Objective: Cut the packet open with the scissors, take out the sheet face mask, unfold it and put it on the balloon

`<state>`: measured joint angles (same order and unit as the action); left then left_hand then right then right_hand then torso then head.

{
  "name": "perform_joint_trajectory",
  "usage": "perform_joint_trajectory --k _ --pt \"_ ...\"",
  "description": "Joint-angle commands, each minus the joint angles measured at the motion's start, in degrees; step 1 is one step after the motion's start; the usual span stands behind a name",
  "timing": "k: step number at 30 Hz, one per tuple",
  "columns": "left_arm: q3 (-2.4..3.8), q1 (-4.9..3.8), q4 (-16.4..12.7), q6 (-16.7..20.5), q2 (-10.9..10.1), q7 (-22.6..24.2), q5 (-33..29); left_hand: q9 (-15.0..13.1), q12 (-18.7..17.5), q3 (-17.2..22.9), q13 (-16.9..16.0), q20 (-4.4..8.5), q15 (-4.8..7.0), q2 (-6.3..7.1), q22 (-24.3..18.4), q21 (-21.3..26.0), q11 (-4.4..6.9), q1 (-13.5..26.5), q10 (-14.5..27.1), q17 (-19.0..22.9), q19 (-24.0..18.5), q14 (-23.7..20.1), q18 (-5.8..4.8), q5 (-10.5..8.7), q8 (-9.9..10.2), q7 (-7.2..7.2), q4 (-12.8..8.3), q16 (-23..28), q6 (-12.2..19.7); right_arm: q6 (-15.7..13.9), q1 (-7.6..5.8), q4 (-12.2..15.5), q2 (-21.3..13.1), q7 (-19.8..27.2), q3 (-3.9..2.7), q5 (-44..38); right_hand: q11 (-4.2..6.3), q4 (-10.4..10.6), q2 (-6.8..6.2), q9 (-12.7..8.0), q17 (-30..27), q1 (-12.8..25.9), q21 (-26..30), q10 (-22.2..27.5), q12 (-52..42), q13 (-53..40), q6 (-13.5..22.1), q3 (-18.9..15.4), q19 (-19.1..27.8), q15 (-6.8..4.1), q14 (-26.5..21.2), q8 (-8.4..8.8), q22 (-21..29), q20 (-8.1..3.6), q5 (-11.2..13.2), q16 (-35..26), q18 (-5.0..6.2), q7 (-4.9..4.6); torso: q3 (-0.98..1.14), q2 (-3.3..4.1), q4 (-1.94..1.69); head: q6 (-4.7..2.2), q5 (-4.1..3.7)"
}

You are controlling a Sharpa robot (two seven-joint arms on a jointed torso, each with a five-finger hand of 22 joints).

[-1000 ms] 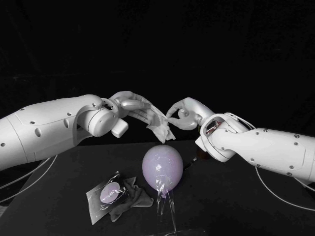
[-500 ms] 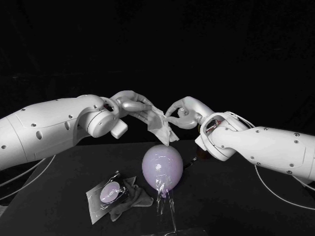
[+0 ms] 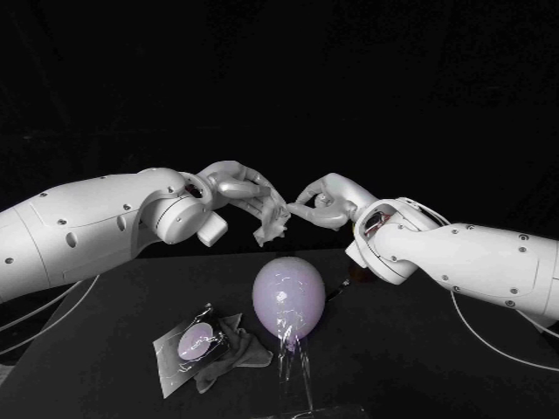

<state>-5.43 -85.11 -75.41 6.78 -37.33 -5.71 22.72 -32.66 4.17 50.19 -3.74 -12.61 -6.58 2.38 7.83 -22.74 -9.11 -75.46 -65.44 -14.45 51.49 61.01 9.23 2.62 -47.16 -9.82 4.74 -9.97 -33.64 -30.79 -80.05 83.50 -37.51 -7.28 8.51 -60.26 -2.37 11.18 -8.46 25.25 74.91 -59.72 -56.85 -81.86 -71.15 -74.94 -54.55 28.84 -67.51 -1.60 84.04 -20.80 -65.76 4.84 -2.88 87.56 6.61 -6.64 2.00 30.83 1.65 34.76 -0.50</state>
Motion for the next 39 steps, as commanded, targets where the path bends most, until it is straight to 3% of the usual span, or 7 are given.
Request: perform_joint_trajectory --k 1,10,19,23,27,32,39 --pt "0.06 -0.06 0.0 -0.6 0.1 0.9 -1.3 -10.6 -0.3 -0.3 0.1 0.13 -0.16 0.56 -0.1 0.0 0.01 -0.2 -0.1 0.1 -0.4 0.0 1.00 0.15 -0.4 -2.83 0.0 0.4 -0.4 3.1 -0.06 -0.3 0.2 -2.5 -0.02 -1.3 -0.10 0.7 -1.59 -0.3 9.3 0.0 1.0 1.0 0.8 -2.4 0.6 -1.8 0.9 0.64 3.4 0.59 0.5 0.13 -0.1 -0.3 0.90 -0.22 0.01 0.01 0.00 -0.02 -0.04" --pt "0.05 -0.06 0.0 -0.6 0.2 0.9 -2.3 -10.5 -0.3 -0.4 0.1 0.13 -0.13 0.56 -0.1 0.0 0.03 -0.2 -0.2 0.1 -0.4 0.1 1.01 0.15 -0.5 -2.82 0.0 0.4 -0.5 3.3 -0.03 -1.2 1.4 -4.1 0.07 -2.9 -0.23 2.0 -2.01 -0.7 9.0 -2.1 2.1 1.5 1.1 -2.3 0.3 -4.8 1.4 0.84 3.1 1.07 0.9 0.66 -0.1 -0.4 1.25 -0.31 0.00 0.07 -0.02 0.06 -0.09" --pt "0.05 -0.06 -0.1 -0.9 0.2 0.9 -2.3 -10.4 -0.2 -0.4 0.1 0.13 -0.12 0.56 -0.1 -0.1 0.05 -0.2 -0.2 0.1 -0.4 0.1 1.02 0.15 -0.5 -2.81 0.0 0.4 -0.5 -4.0 0.07 -2.5 2.4 -5.3 0.14 -6.1 -1.19 1.3 -2.69 -1.4 5.3 -7.2 8.4 5.2 6.0 0.8 2.2 -7.5 5.9 1.74 0.9 2.56 4.6 1.43 -0.2 -2.1 2.33 -1.35 -0.01 0.03 -0.04 0.06 -0.02" --pt "0.05 -0.06 -0.2 -1.0 0.2 0.9 -2.3 -10.4 -0.2 -0.4 0.1 0.13 -0.12 0.56 -0.1 -0.1 0.05 -0.2 -0.2 0.1 -0.4 0.1 1.02 0.15 -0.5 -2.81 0.0 0.4 -0.5 -5.4 0.10 -2.9 2.6 -5.1 0.14 -6.3 -1.32 1.0 -2.67 -1.5 5.2 -8.8 8.8 5.4 5.8 0.8 2.3 -8.3 6.2 1.89 0.7 2.65 4.6 1.65 -0.2 -2.0 2.39 -1.47 0.00 0.00 0.07 0.04 0.10" --pt "0.04 -0.06 -0.2 -1.1 0.2 0.9 -2.2 -10.4 -0.2 -0.4 0.1 0.13 -0.12 0.56 -0.1 -0.1 0.05 -0.2 -0.2 0.1 -0.4 0.1 1.02 0.15 -0.5 -2.81 0.0 0.4 -0.5 -5.8 0.19 -3.2 3.3 -4.3 0.15 -5.8 -1.30 0.8 -1.97 -1.5 5.4 -10.1 8.7 5.3 5.3 0.6 2.1 -8.5 6.0 1.91 0.9 2.61 4.3 1.73 -0.2 -1.8 2.39 -1.48 0.03 -0.01 -0.10 0.02 0.04" --pt "0.04 -0.06 -0.3 -1.2 0.3 0.9 -2.2 -10.4 -0.2 -0.4 0.1 0.13 -0.12 0.56 -0.1 -0.1 0.05 -0.2 -0.2 0.1 -0.4 0.1 1.02 0.15 -0.5 -2.81 0.0 0.4 -0.5 -5.7 0.29 -3.5 3.9 -3.4 0.16 -4.9 -1.22 0.6 -0.84 -1.6 5.7 -11.7 8.4 4.9 4.5 0.3 1.6 -8.4 5.6 1.85 1.1 2.55 3.9 1.75 -0.1 -1.6 2.36 -1.40 -0.01 0.04 0.05 -0.09 -0.01" --pt "0.04 -0.06 -0.5 -1.4 0.4 0.9 -2.1 -10.4 -0.2 -0.4 0.1 0.13 -0.12 0.56 -0.1 -0.1 0.05 -0.2 -0.2 0.1 -0.4 0.1 1.02 0.15 -0.5 -2.81 0.0 0.4 -0.5 -4.5 0.37 -3.6 4.3 -2.1 0.18 -3.7 -0.78 -0.4 0.66 -1.6 6.5 -14.4 7.4 4.1 3.3 -0.3 0.5 -7.4 4.8 1.52 1.6 2.17 3.0 1.59 0.0 -1.1 2.22 -0.91 -0.01 0.02 -0.02 0.00 0.04"
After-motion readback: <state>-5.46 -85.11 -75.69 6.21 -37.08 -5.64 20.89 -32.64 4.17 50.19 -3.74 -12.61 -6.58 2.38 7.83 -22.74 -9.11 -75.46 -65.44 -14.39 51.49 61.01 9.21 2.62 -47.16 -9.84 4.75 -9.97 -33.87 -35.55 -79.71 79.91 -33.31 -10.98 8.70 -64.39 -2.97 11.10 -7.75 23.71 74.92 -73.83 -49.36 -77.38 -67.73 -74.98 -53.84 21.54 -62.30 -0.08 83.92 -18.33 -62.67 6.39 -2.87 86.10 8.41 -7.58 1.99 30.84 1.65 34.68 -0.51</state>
